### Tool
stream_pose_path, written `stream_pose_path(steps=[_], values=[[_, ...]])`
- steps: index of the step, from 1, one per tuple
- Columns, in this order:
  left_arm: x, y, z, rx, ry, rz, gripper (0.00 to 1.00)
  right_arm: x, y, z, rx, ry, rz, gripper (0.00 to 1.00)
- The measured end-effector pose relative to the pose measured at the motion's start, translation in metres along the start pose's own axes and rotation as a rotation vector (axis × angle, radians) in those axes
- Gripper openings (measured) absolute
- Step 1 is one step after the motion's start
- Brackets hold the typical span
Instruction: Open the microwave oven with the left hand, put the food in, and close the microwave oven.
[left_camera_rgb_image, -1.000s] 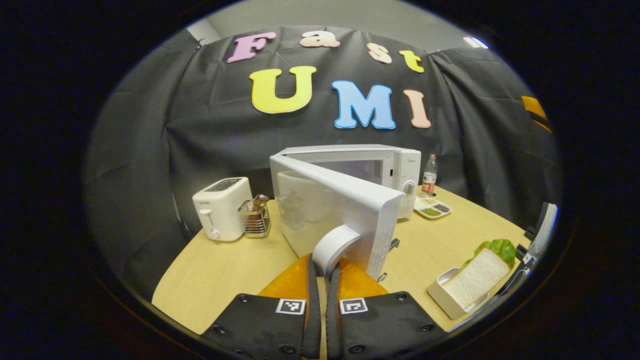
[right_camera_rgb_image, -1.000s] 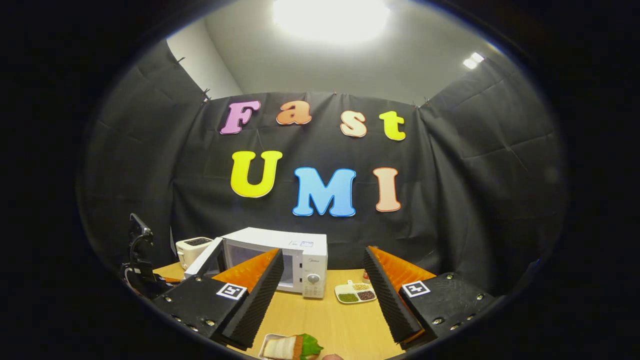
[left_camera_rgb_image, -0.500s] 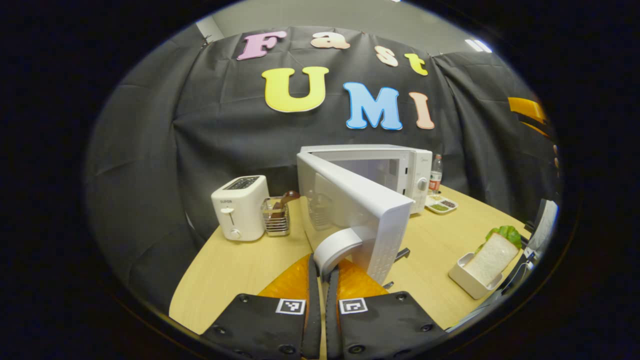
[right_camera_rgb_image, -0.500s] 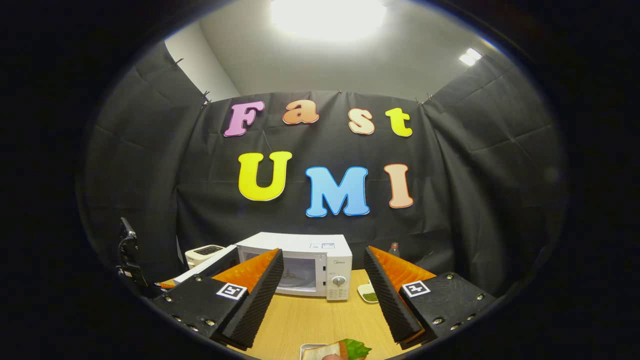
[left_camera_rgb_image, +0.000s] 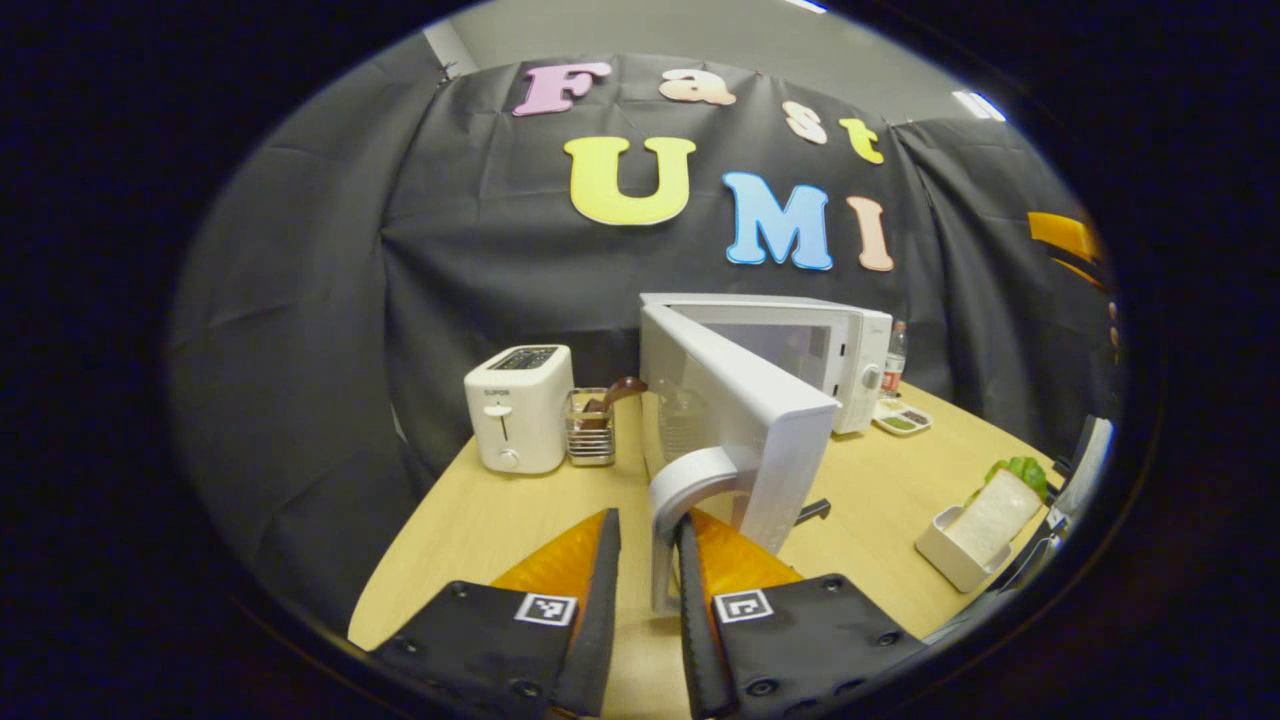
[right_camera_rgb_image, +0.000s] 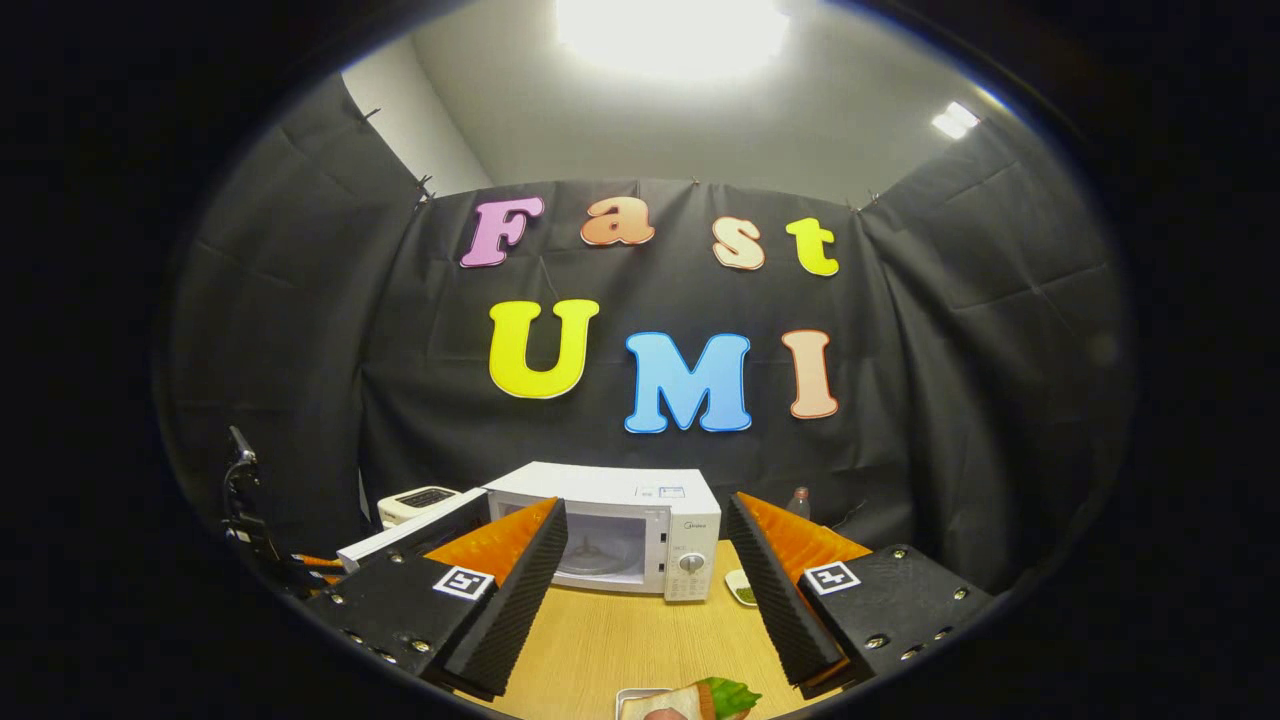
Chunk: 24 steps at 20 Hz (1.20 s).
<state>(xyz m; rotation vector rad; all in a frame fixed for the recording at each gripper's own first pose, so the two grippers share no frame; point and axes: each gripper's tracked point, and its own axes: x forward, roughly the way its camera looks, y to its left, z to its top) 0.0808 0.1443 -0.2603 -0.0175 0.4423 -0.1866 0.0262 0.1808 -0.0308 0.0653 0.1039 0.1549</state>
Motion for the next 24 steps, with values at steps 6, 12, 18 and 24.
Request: stream_pose_path(steps=[6,12,18,24], values=[[-0.064,0.011,0.052,-0.076,-0.124,0.119,0.97,0.008,-0.013,-0.024,0.043,0.114,0.061,0.97],[-0.117,-0.011,0.117,-0.070,-0.273,0.168,0.98,0.012,-0.037,-0.084,0.085,0.341,0.117,0.97],[-0.147,-0.049,0.148,-0.060,-0.347,0.171,0.96,0.003,-0.053,-0.144,0.142,0.531,0.140,0.97],[-0.158,-0.075,0.157,-0.031,-0.368,0.187,0.98,-0.010,-0.058,-0.196,0.197,0.703,0.189,0.98]])
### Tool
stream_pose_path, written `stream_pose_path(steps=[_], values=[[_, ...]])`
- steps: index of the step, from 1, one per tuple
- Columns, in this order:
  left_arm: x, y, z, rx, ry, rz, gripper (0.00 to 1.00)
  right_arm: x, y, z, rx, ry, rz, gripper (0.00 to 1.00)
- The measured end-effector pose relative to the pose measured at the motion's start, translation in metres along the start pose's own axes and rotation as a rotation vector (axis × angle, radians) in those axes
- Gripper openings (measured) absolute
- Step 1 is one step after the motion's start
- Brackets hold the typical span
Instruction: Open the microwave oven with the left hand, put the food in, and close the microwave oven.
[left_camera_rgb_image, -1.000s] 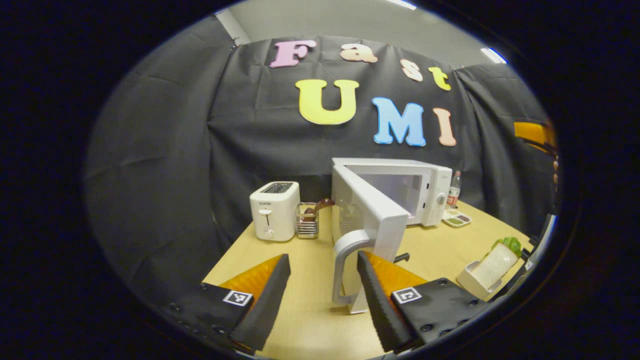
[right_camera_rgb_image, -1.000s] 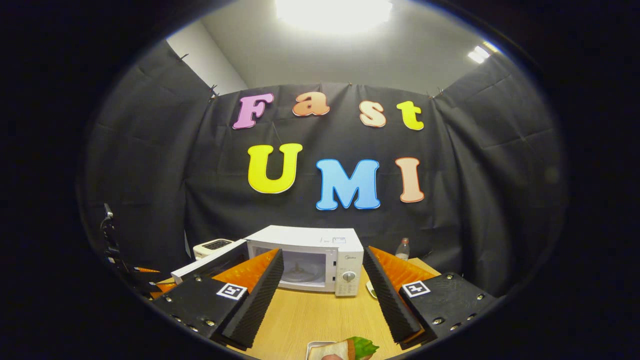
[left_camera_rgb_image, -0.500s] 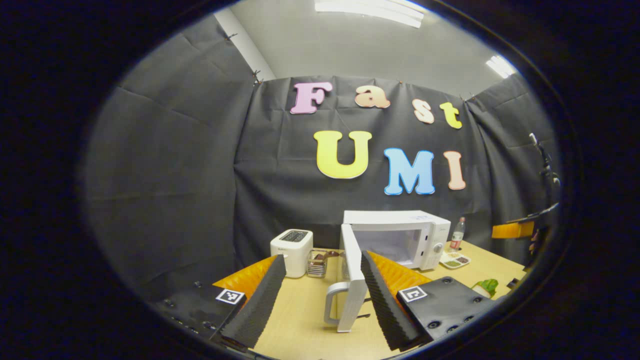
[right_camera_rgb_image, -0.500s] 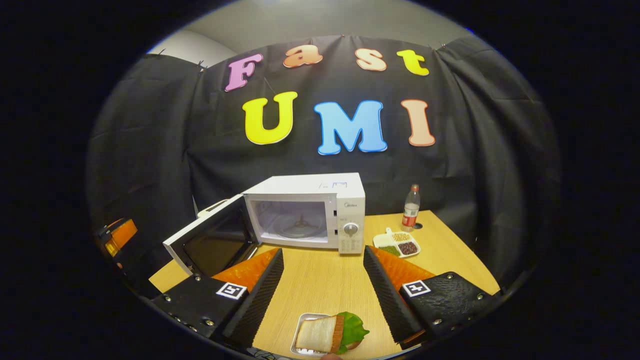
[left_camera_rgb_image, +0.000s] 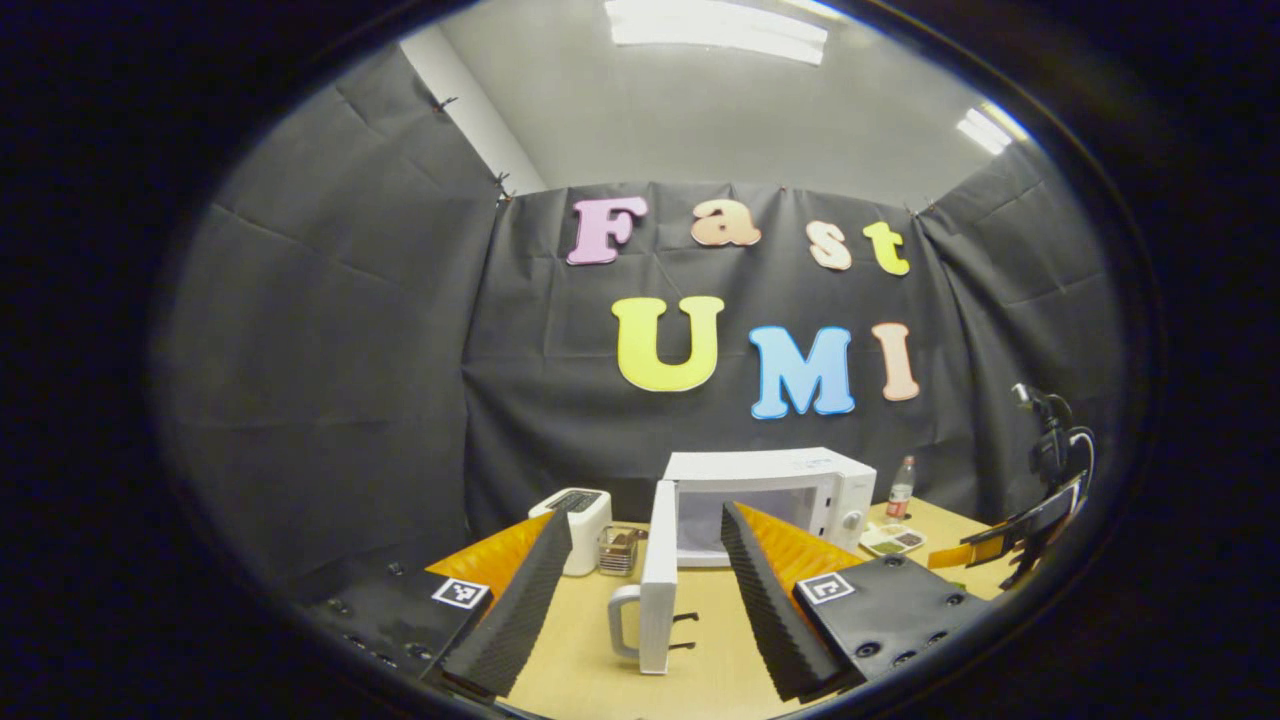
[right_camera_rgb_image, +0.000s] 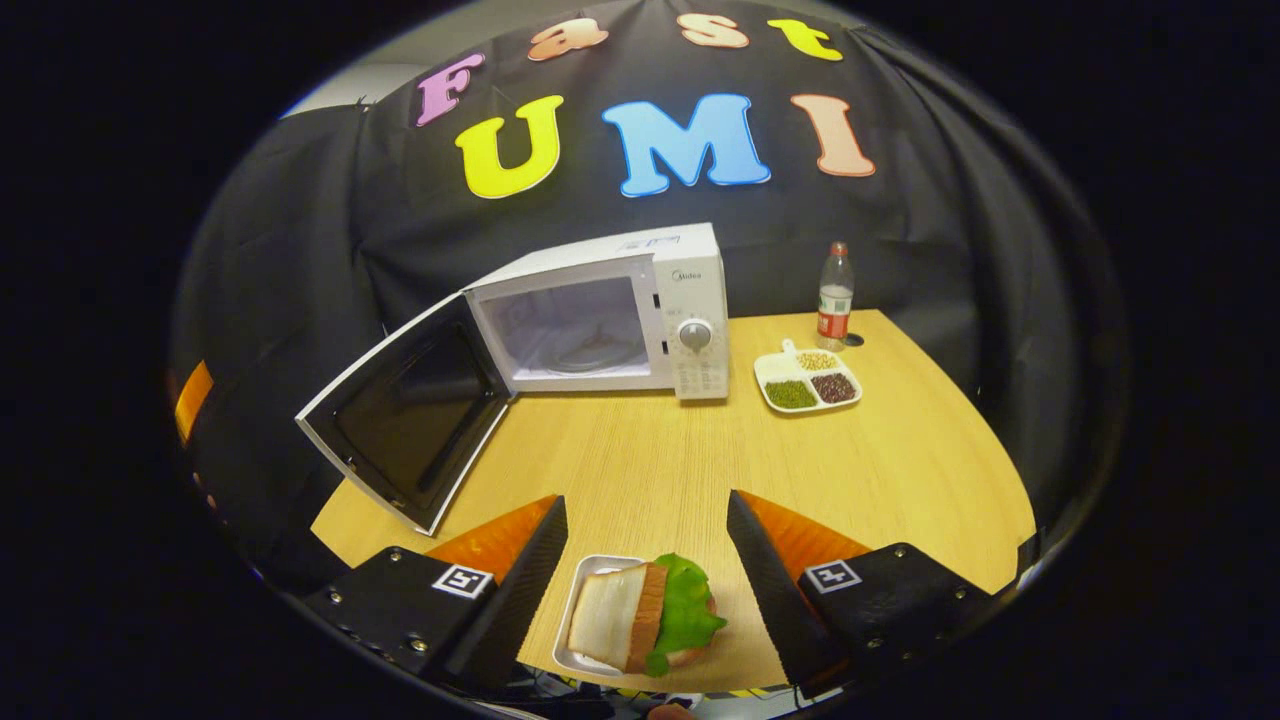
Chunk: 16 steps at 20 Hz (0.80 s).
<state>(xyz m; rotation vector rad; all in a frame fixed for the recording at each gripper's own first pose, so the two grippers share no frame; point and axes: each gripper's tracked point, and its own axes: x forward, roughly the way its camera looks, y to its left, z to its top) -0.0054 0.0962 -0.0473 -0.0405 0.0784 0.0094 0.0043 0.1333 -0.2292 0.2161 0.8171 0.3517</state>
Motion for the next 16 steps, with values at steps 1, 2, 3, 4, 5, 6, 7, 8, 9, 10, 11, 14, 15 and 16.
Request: stream_pose_path(steps=[1,2,3,4,5,6,7,8,9,10,11,14,15,16], values=[[-0.002,-0.004,0.003,0.005,-0.005,0.002,0.98,0.003,-0.003,-0.005,0.011,0.021,0.006,0.98],[0.000,-0.007,0.003,0.008,-0.009,0.006,0.96,0.006,-0.005,-0.011,0.021,0.043,0.011,0.97],[0.000,-0.010,0.002,0.010,-0.006,0.012,0.98,0.009,-0.008,-0.016,0.032,0.068,0.014,0.97],[-0.002,-0.011,0.000,0.010,-0.005,0.019,0.94,0.012,-0.010,-0.025,0.043,0.099,0.022,0.98],[-0.004,-0.011,0.001,0.009,-0.005,0.027,0.96,0.014,-0.012,-0.032,0.059,0.131,0.031,0.97],[-0.005,-0.013,0.000,0.009,-0.002,0.034,0.98,0.018,-0.011,-0.038,0.082,0.161,0.050,0.99],[-0.007,-0.013,0.000,0.013,-0.003,0.044,0.98,0.019,-0.009,-0.043,0.107,0.184,0.067,0.98],[-0.008,-0.014,0.002,0.018,-0.007,0.051,0.98,0.020,-0.009,-0.048,0.128,0.206,0.080,0.99],[-0.010,-0.016,0.003,0.022,-0.010,0.057,0.98,0.022,-0.010,-0.053,0.142,0.226,0.087,0.99],[-0.011,-0.019,0.004,0.024,-0.012,0.061,0.98,0.023,-0.011,-0.060,0.153,0.253,0.089,0.98],[-0.013,-0.022,0.004,0.025,-0.012,0.066,0.98,0.023,-0.011,-0.067,0.164,0.285,0.097,0.98],[-0.020,-0.029,0.005,0.028,-0.012,0.086,0.96,0.021,-0.009,-0.089,0.215,0.372,0.135,0.98],[-0.020,-0.032,0.004,0.030,-0.012,0.094,0.96,0.022,-0.008,-0.096,0.229,0.400,0.150,0.96],[-0.023,-0.035,0.004,0.031,-0.012,0.099,0.96,0.021,-0.005,-0.099,0.250,0.419,0.165,0.87]])
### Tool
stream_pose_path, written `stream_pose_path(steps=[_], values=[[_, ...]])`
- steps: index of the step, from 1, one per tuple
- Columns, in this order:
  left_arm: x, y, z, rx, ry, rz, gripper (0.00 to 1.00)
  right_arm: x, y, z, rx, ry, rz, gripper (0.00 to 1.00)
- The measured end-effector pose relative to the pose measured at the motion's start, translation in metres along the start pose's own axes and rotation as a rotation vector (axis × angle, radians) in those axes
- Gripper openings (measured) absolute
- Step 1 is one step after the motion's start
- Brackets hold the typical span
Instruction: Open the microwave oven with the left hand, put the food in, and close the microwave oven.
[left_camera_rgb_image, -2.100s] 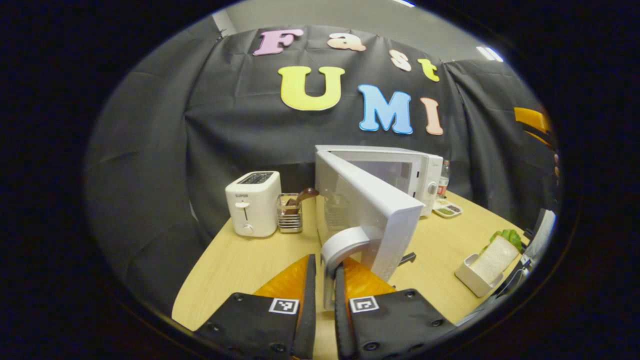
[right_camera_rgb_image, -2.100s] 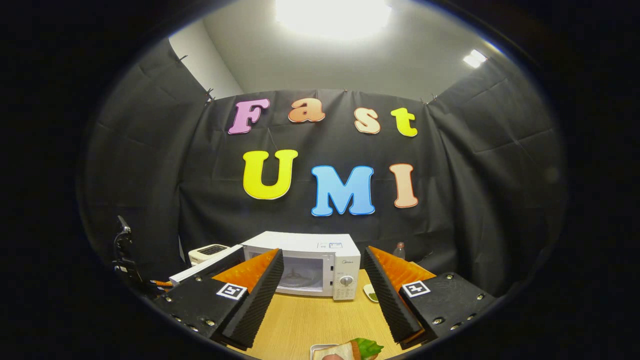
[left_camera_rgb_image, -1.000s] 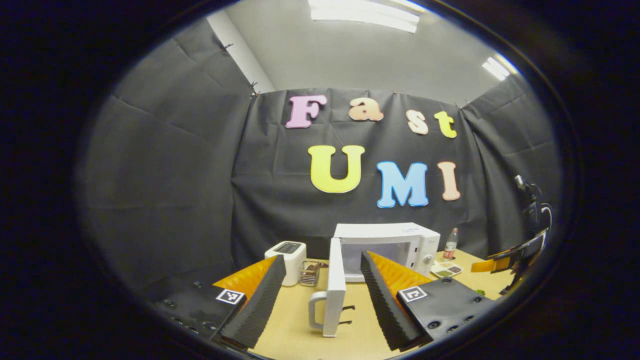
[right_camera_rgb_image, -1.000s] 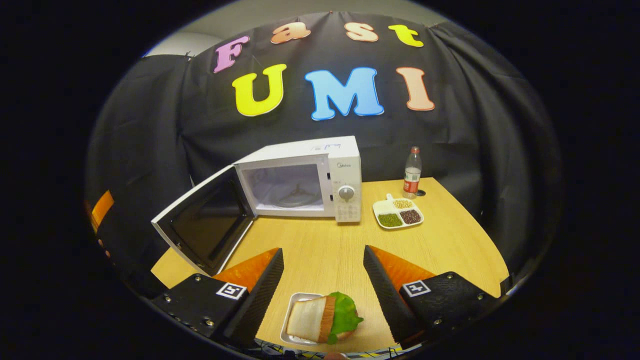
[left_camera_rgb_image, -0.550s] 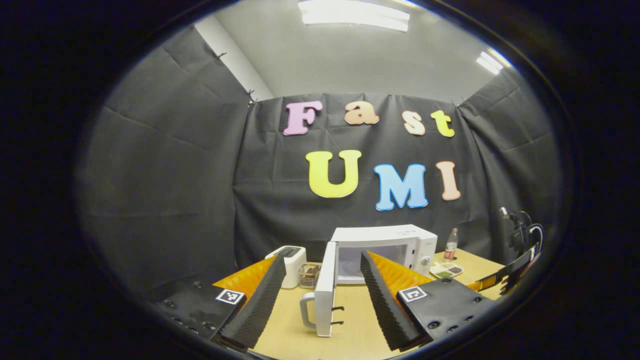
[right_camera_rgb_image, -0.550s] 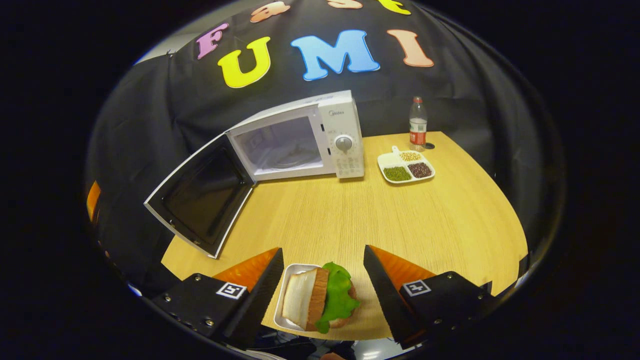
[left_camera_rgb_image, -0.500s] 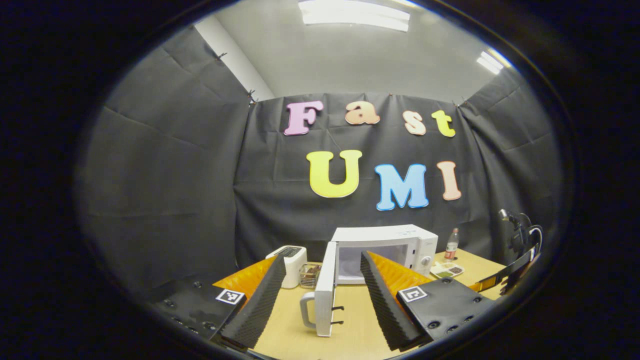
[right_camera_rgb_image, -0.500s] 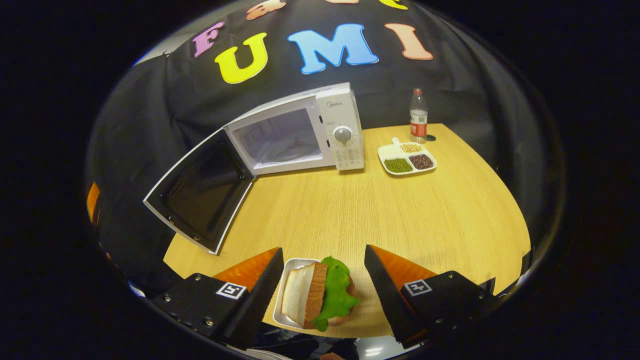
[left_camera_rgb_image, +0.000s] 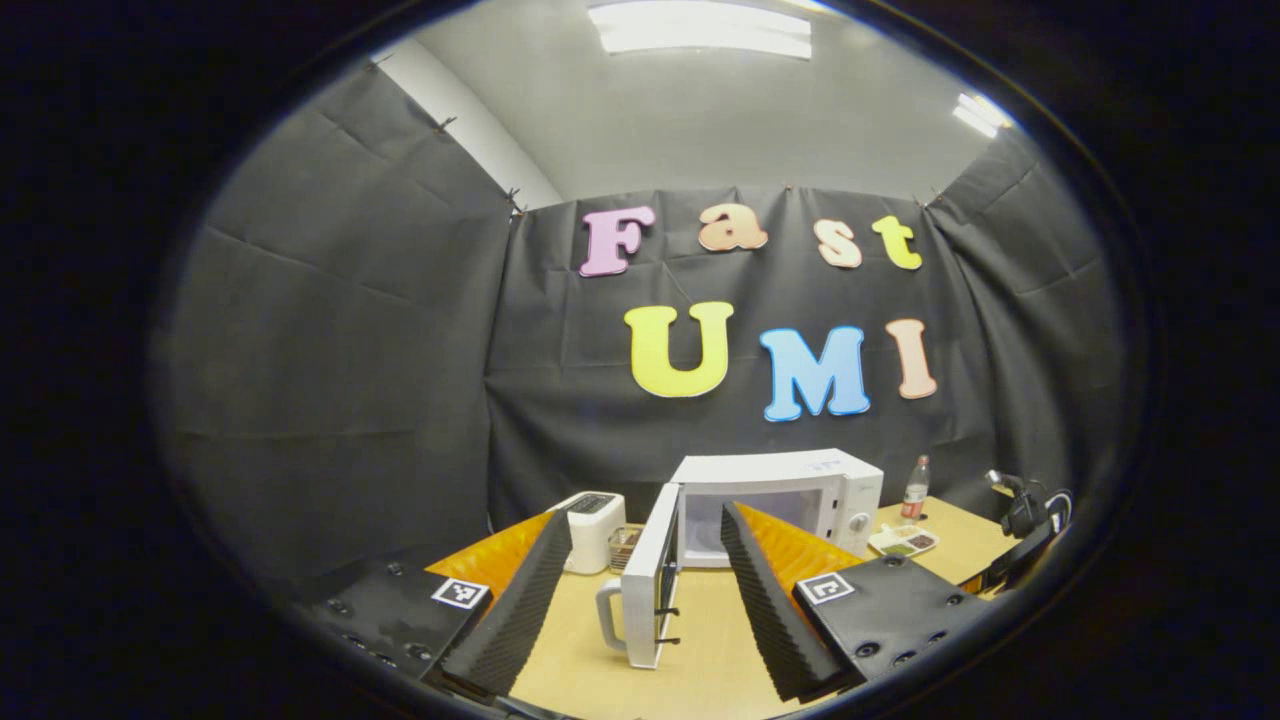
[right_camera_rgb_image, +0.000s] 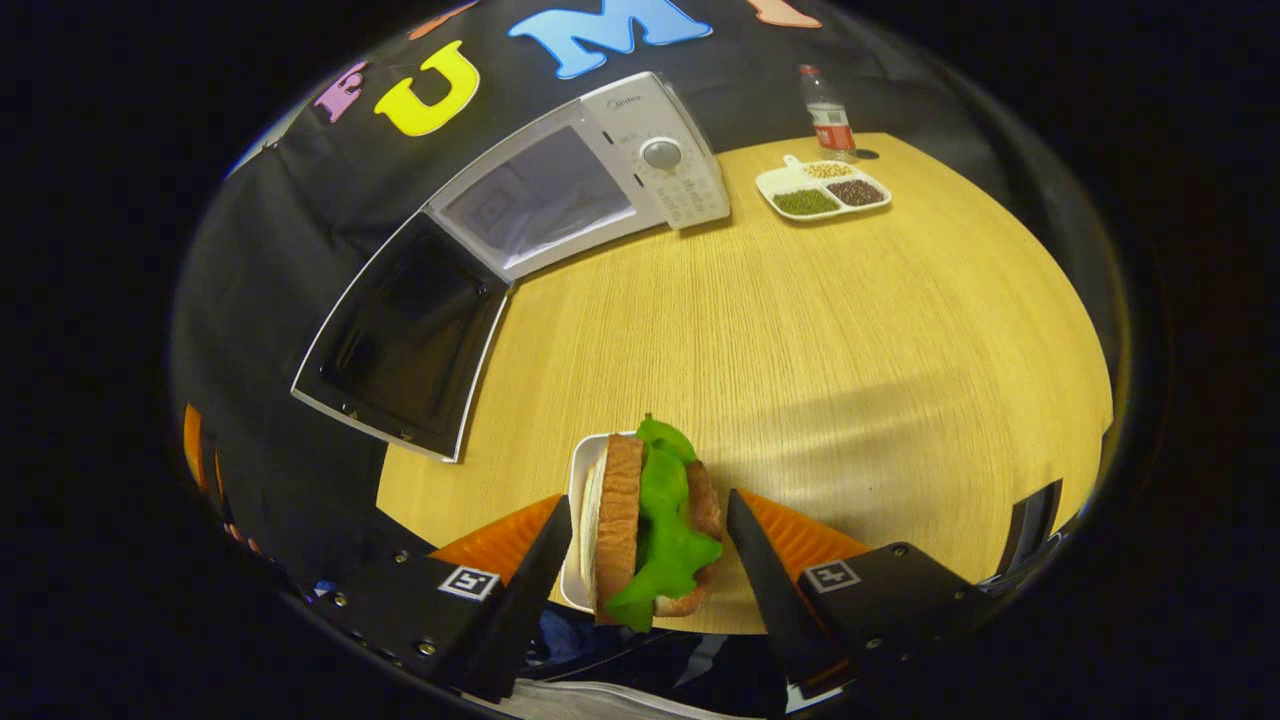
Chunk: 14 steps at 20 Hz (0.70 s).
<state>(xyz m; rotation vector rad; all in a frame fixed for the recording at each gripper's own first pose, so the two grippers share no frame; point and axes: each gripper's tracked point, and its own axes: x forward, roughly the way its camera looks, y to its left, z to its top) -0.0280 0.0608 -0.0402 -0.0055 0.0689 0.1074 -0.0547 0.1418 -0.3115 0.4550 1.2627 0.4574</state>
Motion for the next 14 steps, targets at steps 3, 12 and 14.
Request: stream_pose_path(steps=[3,12,14], values=[[-0.007,-0.004,0.003,0.010,-0.004,0.027,0.96,-0.001,0.005,-0.007,0.041,0.048,0.059,0.88],[-0.009,-0.006,0.018,0.020,-0.042,0.058,0.94,-0.014,0.022,0.011,-0.083,0.018,0.112,0.34],[0.001,-0.004,0.016,0.018,-0.044,0.056,0.98,-0.020,0.034,0.028,-0.074,-0.020,0.130,0.34]])
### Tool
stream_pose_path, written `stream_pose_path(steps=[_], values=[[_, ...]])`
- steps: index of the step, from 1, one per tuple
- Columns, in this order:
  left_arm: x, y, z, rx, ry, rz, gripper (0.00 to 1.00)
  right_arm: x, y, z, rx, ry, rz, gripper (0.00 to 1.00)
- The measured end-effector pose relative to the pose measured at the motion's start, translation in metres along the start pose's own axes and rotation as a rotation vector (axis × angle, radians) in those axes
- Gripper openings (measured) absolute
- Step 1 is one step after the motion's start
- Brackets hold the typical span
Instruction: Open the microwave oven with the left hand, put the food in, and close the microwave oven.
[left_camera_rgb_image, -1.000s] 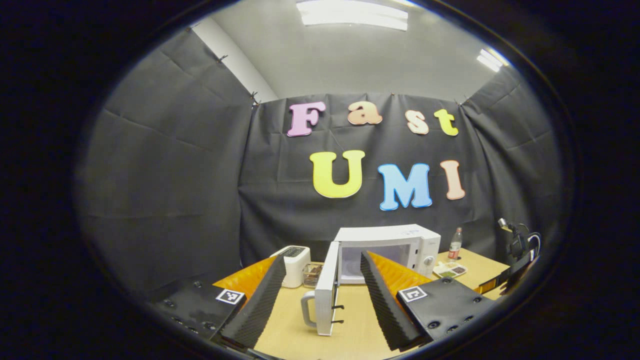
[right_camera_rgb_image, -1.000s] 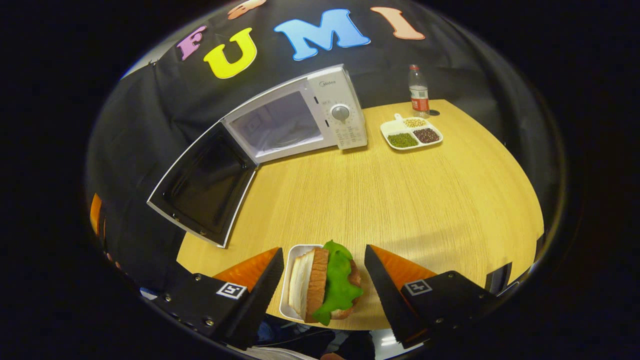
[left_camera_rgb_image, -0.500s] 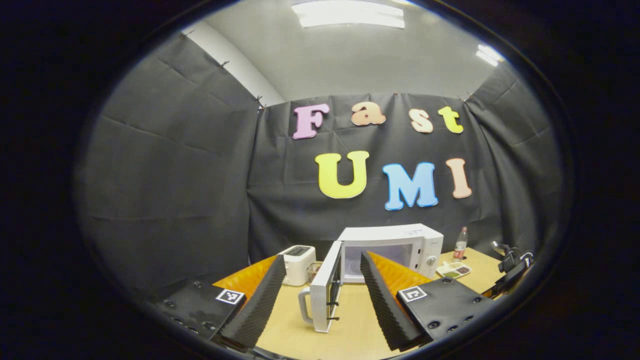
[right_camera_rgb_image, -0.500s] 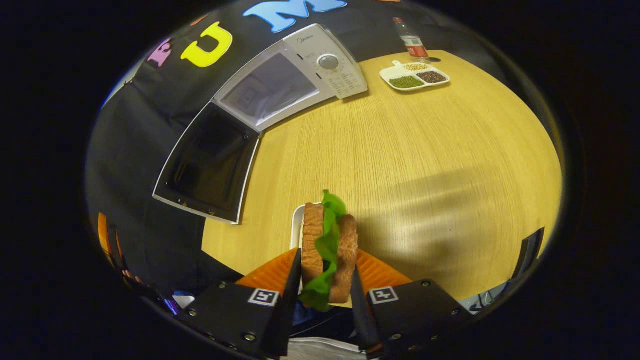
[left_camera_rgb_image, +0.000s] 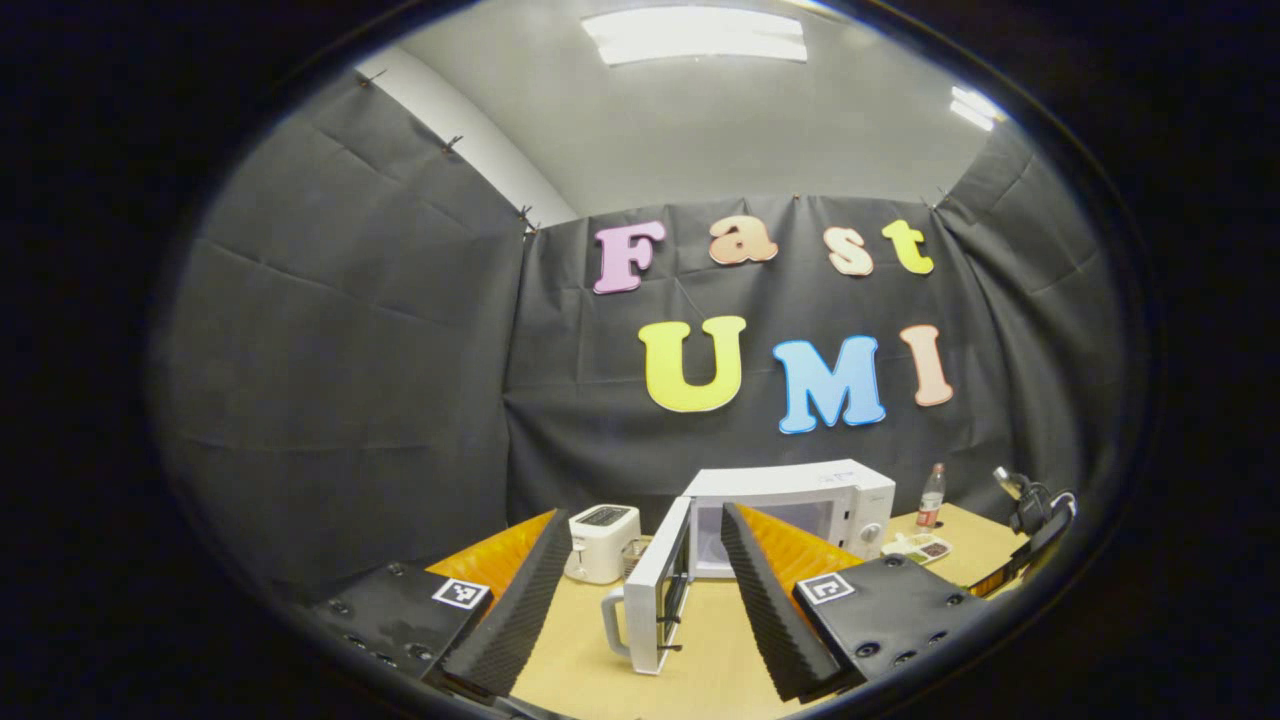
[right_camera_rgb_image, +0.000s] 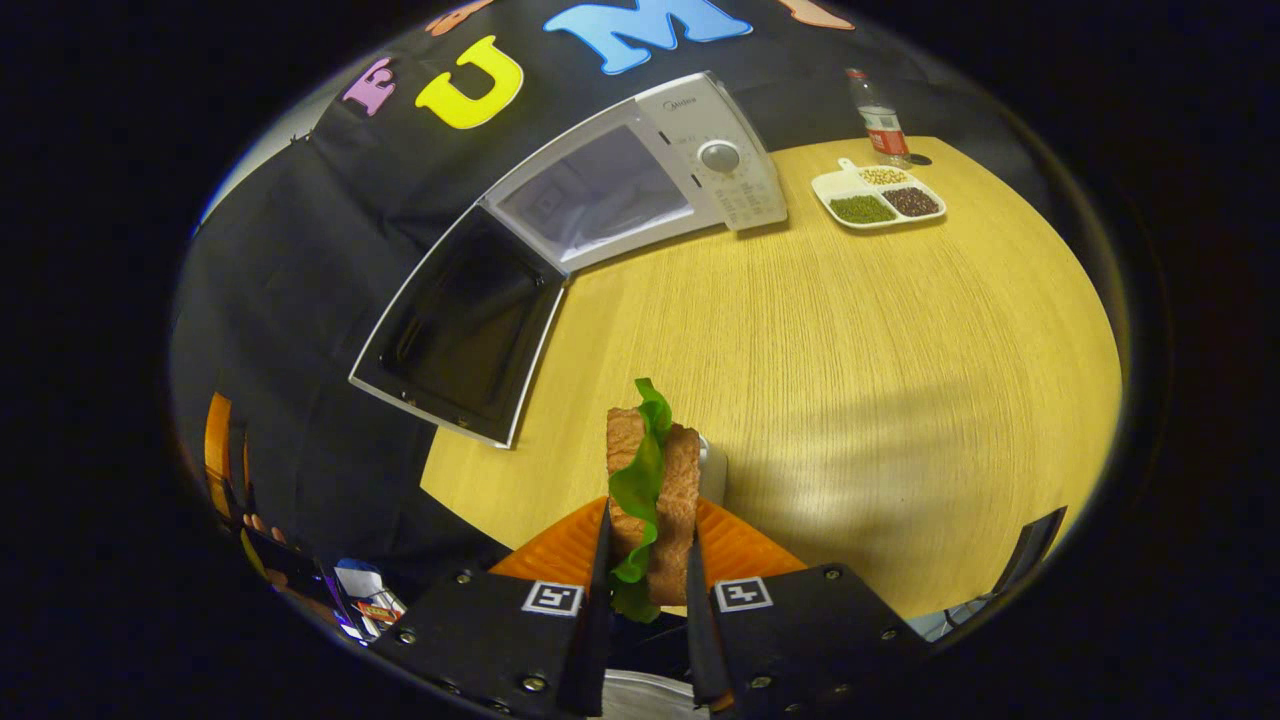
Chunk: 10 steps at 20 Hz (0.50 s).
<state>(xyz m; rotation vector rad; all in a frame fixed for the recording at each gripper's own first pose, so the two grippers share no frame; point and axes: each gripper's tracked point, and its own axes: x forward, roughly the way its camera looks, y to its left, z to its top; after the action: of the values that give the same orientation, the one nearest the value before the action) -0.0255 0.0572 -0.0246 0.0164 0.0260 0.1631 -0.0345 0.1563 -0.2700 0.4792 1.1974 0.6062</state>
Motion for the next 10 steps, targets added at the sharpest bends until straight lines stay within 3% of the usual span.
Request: stream_pose_path(steps=[3,4,10], values=[[0.017,0.001,-0.002,-0.011,-0.003,-0.019,0.94,0.000,0.014,0.032,0.015,-0.061,0.014,0.34],[0.022,0.003,-0.005,-0.013,-0.003,-0.026,0.99,0.001,0.020,0.041,0.017,-0.085,0.016,0.34],[0.067,0.026,-0.002,-0.023,-0.035,-0.050,0.98,0.023,0.057,0.098,-0.008,-0.210,0.010,0.33]])
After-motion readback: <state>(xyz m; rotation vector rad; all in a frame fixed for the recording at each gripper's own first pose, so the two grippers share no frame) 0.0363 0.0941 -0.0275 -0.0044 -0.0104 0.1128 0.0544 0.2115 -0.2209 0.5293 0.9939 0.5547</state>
